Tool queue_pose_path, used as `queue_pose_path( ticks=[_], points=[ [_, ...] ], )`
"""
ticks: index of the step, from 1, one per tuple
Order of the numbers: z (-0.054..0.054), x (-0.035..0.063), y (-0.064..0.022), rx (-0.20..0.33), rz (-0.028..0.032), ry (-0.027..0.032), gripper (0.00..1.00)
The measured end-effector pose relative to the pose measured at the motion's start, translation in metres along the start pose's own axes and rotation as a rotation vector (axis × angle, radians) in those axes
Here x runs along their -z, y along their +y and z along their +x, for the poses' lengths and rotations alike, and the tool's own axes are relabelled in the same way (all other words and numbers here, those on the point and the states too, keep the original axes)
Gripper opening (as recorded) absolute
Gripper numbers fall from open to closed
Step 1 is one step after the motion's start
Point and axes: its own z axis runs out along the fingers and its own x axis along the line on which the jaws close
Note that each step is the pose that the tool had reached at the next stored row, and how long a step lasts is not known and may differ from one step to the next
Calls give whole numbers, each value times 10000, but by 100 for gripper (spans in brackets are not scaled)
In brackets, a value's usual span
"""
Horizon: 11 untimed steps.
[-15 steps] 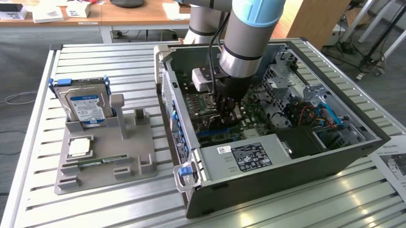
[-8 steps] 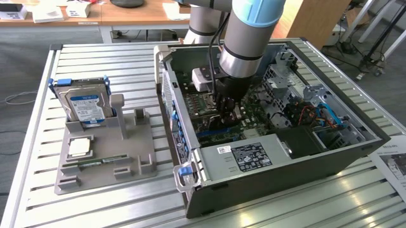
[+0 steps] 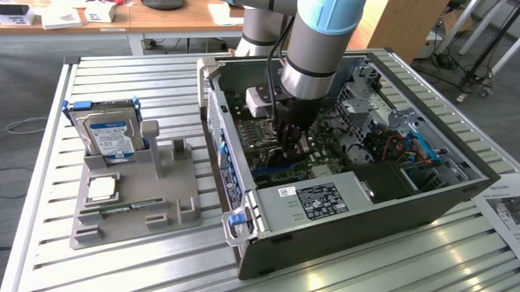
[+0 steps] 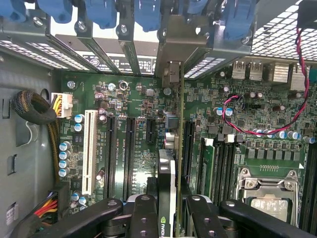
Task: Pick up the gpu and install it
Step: 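Insert the gpu into the slot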
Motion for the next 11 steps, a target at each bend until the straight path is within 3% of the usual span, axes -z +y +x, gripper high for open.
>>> queue_pose_path(
  ticks=[11],
  points=[
    [0,-1,0,-2,-15,1,27]
  ],
)
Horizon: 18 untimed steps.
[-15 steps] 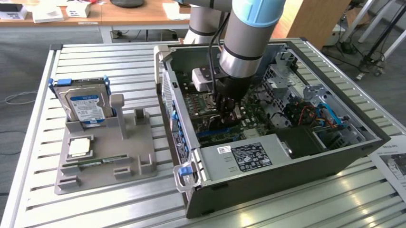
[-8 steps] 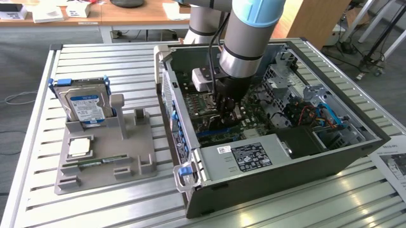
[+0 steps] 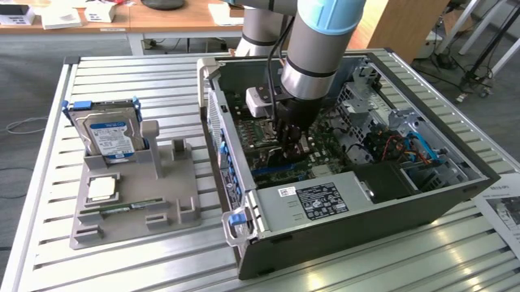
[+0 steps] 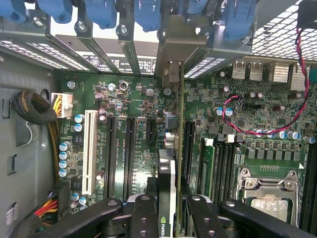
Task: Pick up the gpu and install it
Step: 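Insert the gpu into the slot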
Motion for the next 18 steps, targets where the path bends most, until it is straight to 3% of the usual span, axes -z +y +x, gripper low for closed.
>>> queue_pose_path(
  ticks=[18],
  points=[
    [2,-12,0,-12,-36,8,27]
  ],
)
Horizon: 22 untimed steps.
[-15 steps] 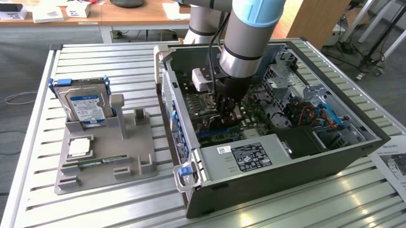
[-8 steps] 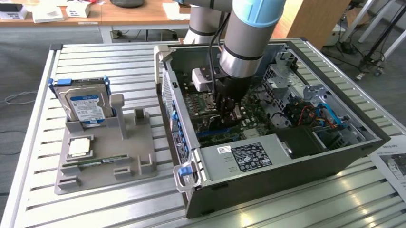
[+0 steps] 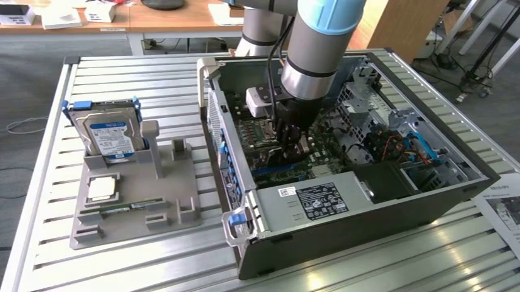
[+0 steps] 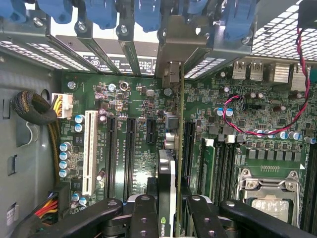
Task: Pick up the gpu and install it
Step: 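Insert the gpu into the slot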
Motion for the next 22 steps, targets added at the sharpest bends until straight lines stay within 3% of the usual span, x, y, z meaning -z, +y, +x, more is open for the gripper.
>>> queue_pose_path(
  ticks=[13,22],
  points=[
    [5,0,-7,-19,-33,0,27],
    [11,-2,-29,-38,-150,-9,27]
  ],
)
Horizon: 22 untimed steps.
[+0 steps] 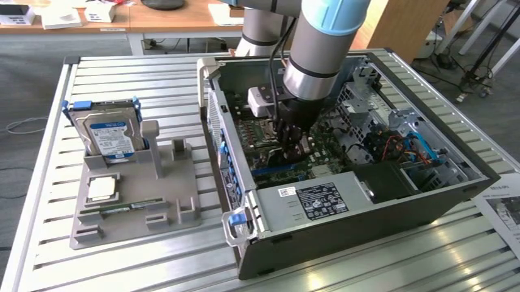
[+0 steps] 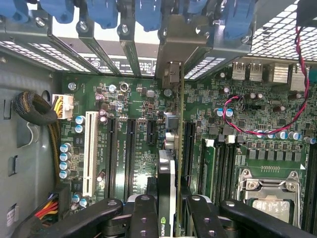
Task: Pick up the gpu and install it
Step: 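Insert the gpu into the slot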
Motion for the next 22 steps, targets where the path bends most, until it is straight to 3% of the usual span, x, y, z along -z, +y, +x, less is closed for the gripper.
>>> queue_pose_path(
  ticks=[22],
  points=[
    [5,-4,-4,-12,-11,10,27]
  ],
)
